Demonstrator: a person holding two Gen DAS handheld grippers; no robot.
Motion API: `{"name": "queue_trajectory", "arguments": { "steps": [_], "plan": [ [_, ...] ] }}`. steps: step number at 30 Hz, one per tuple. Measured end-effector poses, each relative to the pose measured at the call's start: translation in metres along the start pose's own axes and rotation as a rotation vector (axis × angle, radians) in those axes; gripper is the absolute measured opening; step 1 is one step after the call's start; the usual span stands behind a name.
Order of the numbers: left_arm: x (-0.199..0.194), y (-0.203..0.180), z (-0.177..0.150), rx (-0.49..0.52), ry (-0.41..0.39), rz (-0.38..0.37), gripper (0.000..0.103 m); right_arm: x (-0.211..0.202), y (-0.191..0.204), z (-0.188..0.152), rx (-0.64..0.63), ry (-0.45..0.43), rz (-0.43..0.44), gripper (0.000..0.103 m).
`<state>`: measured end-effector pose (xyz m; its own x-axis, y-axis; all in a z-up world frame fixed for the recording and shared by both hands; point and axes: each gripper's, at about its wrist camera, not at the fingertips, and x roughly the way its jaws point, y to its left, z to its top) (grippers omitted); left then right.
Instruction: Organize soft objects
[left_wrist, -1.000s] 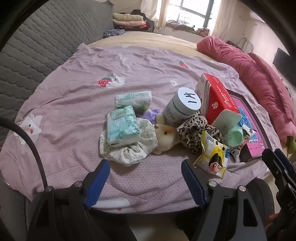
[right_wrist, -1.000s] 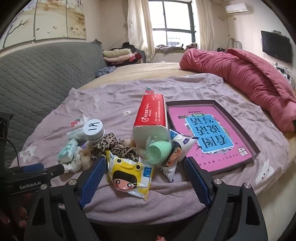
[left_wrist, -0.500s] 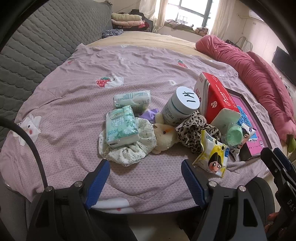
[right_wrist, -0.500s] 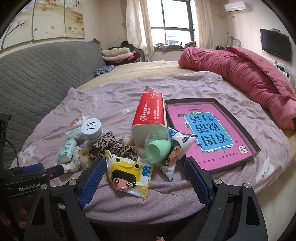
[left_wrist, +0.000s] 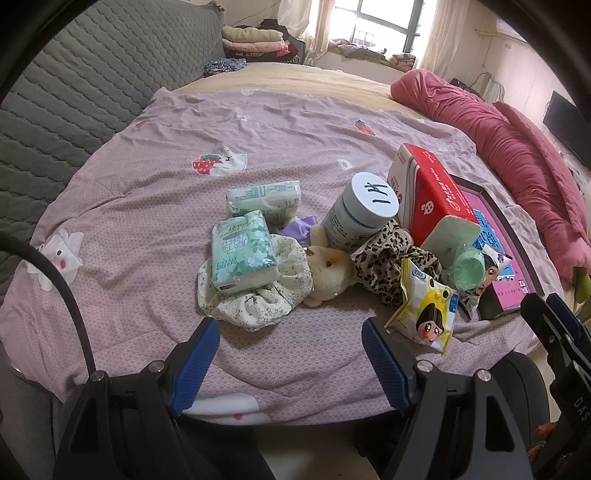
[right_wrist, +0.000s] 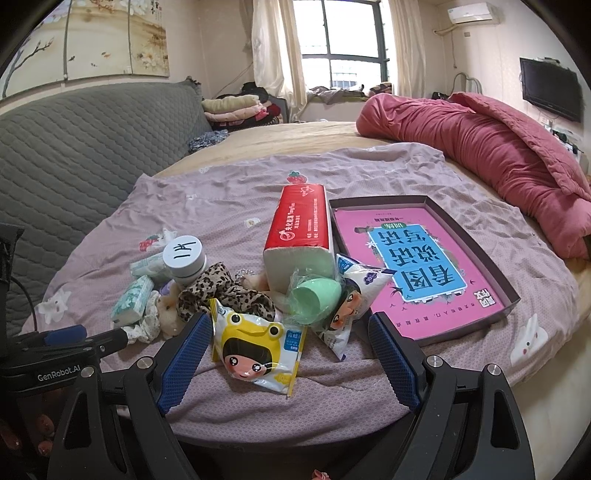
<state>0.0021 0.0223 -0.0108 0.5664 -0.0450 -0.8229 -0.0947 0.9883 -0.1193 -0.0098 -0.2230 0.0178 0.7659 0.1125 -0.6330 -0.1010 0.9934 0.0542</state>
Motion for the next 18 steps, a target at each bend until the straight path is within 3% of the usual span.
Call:
{"name": "queue_trajectory", "arguments": {
  "steps": [18],
  "plan": [
    [0.0006, 0.0001, -0.0009, 0.003, 0.008, 0.007, 0.079, 0.0013, 0.0001, -0.0006, 0.001, 0.004, 0.001, 0.088]
  ]
}}
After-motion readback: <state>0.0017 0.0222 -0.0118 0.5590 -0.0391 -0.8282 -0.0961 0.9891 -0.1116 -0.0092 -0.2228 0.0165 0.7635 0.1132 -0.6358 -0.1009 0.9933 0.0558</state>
